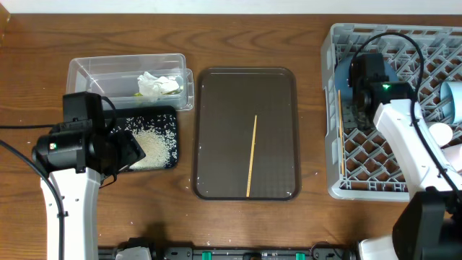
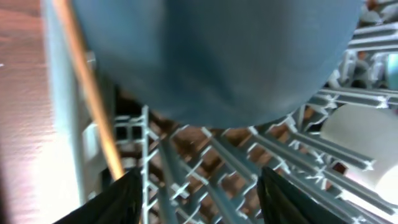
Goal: Sort waste into correct bins and load items into the dishwasher rack
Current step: 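Insert the chopstick upright into the rack and release it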
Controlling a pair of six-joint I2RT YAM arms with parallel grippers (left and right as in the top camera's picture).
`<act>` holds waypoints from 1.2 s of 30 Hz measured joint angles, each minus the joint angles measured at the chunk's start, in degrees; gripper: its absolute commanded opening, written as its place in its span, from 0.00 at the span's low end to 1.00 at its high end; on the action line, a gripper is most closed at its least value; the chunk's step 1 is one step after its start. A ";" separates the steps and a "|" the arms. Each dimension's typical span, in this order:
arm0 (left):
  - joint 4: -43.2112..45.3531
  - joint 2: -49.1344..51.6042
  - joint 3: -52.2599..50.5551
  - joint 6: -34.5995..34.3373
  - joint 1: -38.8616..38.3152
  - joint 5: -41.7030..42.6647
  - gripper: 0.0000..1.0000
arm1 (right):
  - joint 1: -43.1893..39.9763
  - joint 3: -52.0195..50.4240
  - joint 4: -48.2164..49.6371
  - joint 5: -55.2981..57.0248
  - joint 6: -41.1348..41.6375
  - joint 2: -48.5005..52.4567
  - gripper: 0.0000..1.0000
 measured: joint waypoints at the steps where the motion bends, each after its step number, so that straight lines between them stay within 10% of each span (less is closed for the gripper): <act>1: 0.00 -0.02 0.00 0.00 0.00 0.00 0.80 | 0.02 -0.02 0.39 1.07 0.00 0.24 0.61; 36: 0.04 0.00 0.00 0.00 0.00 0.00 0.80 | 3.54 -0.11 5.66 12.37 0.26 6.84 0.94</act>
